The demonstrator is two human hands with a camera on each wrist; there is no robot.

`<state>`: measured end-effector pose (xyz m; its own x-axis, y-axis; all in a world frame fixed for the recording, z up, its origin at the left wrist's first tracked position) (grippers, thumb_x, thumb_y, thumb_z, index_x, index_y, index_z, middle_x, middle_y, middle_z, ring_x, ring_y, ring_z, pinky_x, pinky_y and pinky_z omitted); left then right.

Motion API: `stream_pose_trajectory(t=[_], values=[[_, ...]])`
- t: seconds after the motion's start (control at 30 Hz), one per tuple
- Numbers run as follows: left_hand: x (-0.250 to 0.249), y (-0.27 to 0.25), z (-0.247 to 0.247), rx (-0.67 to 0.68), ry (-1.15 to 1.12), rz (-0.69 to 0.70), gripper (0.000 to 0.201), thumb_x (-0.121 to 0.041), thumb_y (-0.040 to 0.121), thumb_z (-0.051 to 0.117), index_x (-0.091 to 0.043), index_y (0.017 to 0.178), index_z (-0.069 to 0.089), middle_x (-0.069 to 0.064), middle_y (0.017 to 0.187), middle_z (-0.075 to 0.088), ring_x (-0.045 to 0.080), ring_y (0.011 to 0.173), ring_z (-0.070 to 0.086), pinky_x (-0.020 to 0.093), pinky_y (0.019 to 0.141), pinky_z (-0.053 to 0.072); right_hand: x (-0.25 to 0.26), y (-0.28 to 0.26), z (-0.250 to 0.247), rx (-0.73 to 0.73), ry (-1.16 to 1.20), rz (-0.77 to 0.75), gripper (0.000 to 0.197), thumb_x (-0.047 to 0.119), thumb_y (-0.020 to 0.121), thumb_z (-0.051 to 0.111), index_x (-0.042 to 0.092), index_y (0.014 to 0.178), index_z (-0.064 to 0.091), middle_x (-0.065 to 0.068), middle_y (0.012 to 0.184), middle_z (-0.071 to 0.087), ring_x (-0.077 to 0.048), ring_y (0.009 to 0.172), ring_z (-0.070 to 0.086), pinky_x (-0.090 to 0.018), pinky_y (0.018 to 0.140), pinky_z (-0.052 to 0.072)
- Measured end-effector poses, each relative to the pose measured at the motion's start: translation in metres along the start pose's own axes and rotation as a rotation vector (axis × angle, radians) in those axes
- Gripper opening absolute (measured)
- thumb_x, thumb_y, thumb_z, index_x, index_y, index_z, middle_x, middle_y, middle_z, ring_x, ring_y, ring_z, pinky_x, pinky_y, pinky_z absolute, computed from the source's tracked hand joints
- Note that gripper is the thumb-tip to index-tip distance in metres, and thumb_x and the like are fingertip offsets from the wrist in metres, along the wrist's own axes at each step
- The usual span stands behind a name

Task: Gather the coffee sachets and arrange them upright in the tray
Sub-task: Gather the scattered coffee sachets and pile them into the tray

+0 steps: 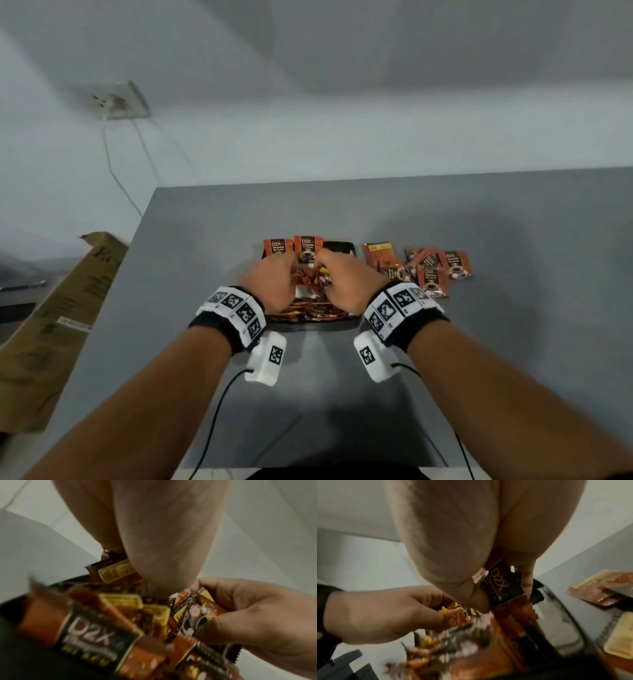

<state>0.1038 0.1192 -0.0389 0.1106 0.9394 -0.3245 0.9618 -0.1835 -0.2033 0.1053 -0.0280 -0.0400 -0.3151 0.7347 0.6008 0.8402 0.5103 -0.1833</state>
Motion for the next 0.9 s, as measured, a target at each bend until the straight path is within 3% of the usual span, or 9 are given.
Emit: stream_pose_trajectory(t=[0.07,0.13,0.27,0.37,0.5,0.57,0.67,0.77,0.9], values=[[0.004,-0.002,0.01,0.042,0.007,-0.003,0.01,-0.023,0.091,0.053,-0.022,0.099,0.048,0.003,0.107,0.064,0.022,0.083,0.056,0.032,0.07,0.042,-0.001,0.002,0.013,0.042,-0.029,0.012,0.035,0.005,0.084,0.057,0.017,0.116,0.052,-0.006,0.108,0.065,-0.025,0.095,0.063,-0.04,0.083,0.054],[0.006,-0.003,0.015,0.081,-0.045,0.009,0.012,-0.021,0.089,0.05,-0.022,0.1,0.048,0.004,0.111,0.062,0.021,0.087,0.056,0.033,0.073,0.042,0.002,0.001,0.017,0.076,-0.044,0.023,0.04,0.01,0.085,0.057,0.015,0.125,0.051,-0.006,0.118,0.062,-0.024,0.104,0.061,-0.034,0.086,0.05],[0.008,-0.007,0.004,0.155,-0.115,0.027,0.02,-0.028,0.086,0.052,-0.026,0.106,0.055,-0.003,0.108,0.06,0.019,0.094,0.058,0.034,0.08,0.046,0.002,-0.009,0.015,0.073,0.098,0.105,0.065,0.024,0.086,0.057,0.025,0.146,0.032,0.002,0.115,0.062,-0.009,0.077,0.063,-0.025,0.067,0.047],[0.011,-0.013,0.002,0.233,-0.139,0.053,0.033,-0.036,0.086,0.055,-0.031,0.118,0.051,-0.004,0.109,0.063,0.016,0.091,0.06,0.034,0.083,0.05,-0.008,-0.012,0.018,0.062,0.033,0.139,0.061,0.042,0.082,0.051,0.029,0.14,0.041,0.002,0.116,0.066,-0.016,0.094,0.065,-0.039,0.085,0.056],[0.008,-0.015,0.015,0.279,-0.205,0.109,0.052,-0.033,0.088,0.056,-0.026,0.137,0.04,0.0,0.128,0.051,0.019,0.11,0.053,0.035,0.094,0.046,-0.004,-0.013,0.032,0.141,-0.245,0.109,0.074,0.051,0.086,0.046,0.028,0.153,0.022,-0.003,0.147,0.046,-0.027,0.133,0.042,-0.051,0.114,0.032],[0.008,-0.014,0.02,0.246,-0.191,0.137,0.062,-0.04,0.084,0.06,-0.024,0.139,0.038,-0.002,0.129,0.043,0.019,0.119,0.045,0.037,0.102,0.042,0.001,-0.012,0.033,0.136,-0.28,0.079,0.085,0.052,0.088,0.049,0.027,0.158,0.007,-0.003,0.157,0.033,-0.029,0.142,0.032,-0.053,0.118,0.023],[0.013,-0.013,0.014,0.133,-0.228,0.176,0.067,-0.05,0.08,0.068,-0.021,0.135,0.042,-0.007,0.128,0.037,0.012,0.119,0.041,0.031,0.104,0.039,-0.003,-0.013,0.026,0.063,-0.135,0.092,0.099,0.053,0.083,0.056,0.029,0.159,-0.002,-0.001,0.159,0.031,-0.026,0.146,0.028,-0.053,0.12,0.02],[0.018,-0.014,0.013,0.147,-0.24,0.196,0.075,-0.054,0.079,0.069,-0.026,0.141,0.038,-0.006,0.134,0.045,0.012,0.122,0.046,0.032,0.106,0.041,-0.008,-0.015,0.027,0.057,-0.17,0.094,0.098,0.058,0.08,0.057,0.019,0.158,0.01,-0.001,0.155,0.037,-0.021,0.142,0.034,-0.046,0.121,0.02],[0.021,-0.013,0.023,0.154,-0.174,0.197,0.09,-0.067,0.071,0.056,-0.027,0.148,0.032,-0.005,0.137,0.044,0.014,0.127,0.043,0.039,0.11,0.04,-0.002,-0.016,0.037,0.018,-0.316,0.007,0.078,0.061,0.084,0.049,0.026,0.15,0.027,0.0,0.145,0.039,-0.024,0.133,0.04,-0.048,0.115,0.029]])
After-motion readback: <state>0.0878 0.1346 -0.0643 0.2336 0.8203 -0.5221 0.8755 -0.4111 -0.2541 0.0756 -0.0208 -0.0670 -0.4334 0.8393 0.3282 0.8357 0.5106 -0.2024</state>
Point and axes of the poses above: each hand's wrist, its own y-axis towards the middle knuckle, its own z-axis out of the palm, x = y × z, the point moved 5 cm from there along y, towards the middle knuckle
